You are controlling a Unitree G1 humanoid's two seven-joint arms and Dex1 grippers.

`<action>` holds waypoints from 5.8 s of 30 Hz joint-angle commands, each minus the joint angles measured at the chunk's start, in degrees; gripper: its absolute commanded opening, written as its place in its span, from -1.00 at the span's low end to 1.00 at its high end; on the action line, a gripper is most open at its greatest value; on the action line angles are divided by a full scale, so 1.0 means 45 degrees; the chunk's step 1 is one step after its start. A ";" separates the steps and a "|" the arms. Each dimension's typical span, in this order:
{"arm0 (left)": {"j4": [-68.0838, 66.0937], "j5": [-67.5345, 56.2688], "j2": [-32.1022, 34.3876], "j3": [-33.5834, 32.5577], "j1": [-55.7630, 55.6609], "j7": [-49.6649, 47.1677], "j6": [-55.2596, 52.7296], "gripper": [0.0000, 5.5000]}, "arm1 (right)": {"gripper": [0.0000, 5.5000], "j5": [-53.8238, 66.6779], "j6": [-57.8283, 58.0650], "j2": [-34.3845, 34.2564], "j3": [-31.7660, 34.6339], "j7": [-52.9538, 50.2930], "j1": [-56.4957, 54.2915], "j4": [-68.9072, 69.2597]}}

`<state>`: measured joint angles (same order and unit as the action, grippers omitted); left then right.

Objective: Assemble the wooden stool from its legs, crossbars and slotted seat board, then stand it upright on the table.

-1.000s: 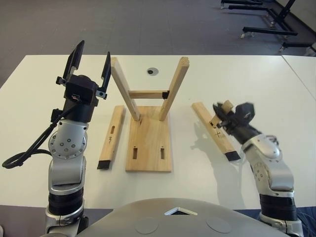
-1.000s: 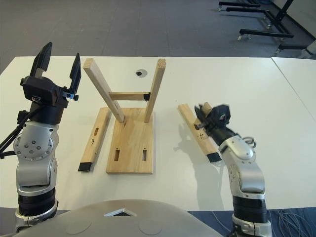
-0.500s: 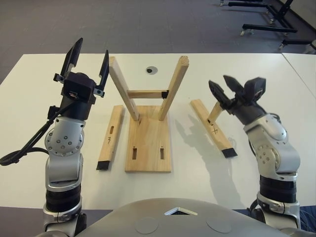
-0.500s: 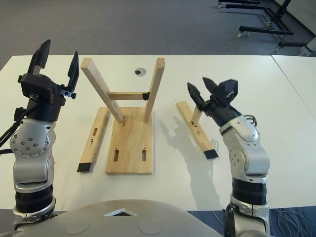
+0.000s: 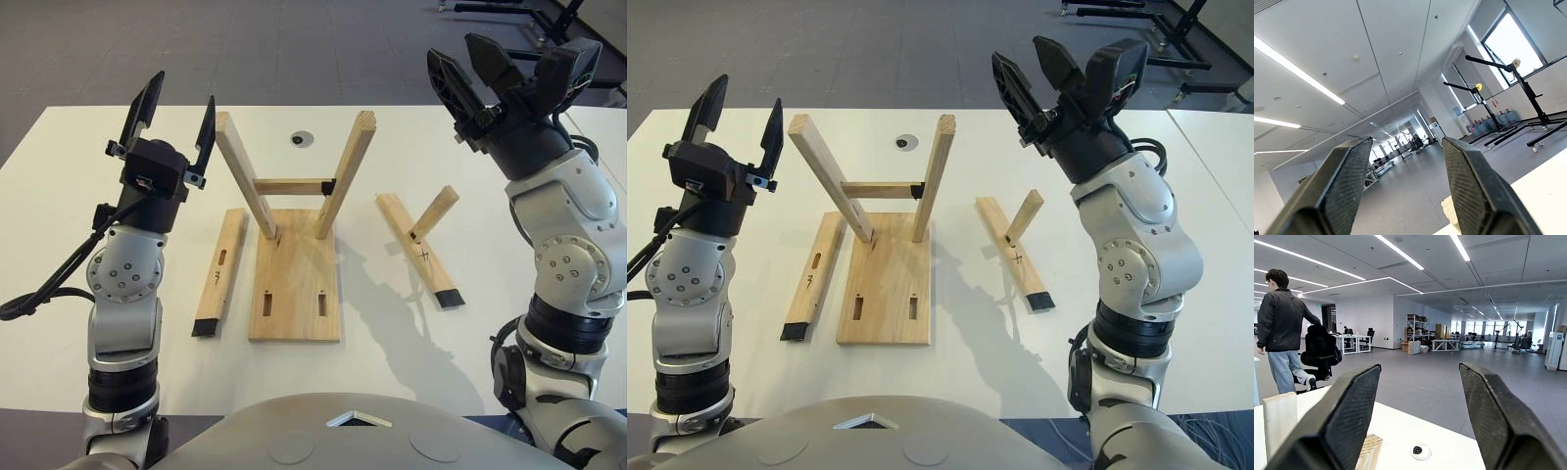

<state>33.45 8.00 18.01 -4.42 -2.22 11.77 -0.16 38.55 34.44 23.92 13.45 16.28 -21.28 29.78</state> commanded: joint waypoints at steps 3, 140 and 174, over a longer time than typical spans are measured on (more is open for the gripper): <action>-0.0103 0.0033 0.0015 0.0023 -0.0073 -0.0022 0.0081 -0.05 | 0.08 -0.0095 0.0520 -0.0092 -0.0217 -0.0504 -0.0133 -0.0346; -0.2264 -2.0937 0.2593 -0.1939 -0.4919 0.4805 -0.9717 0.24 | -0.24 0.4924 -0.1041 -0.2192 -0.2791 0.4288 -0.0114 0.0424; -0.1566 -2.2754 0.2206 -0.1983 -0.4685 0.4896 -0.9439 -0.17 | -0.24 0.2906 -0.1228 -0.1812 -0.4603 0.5592 0.0246 0.0251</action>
<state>25.69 -93.12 28.11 -12.73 -24.02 31.62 -42.71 52.16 29.65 15.36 -8.43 41.45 -19.05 30.47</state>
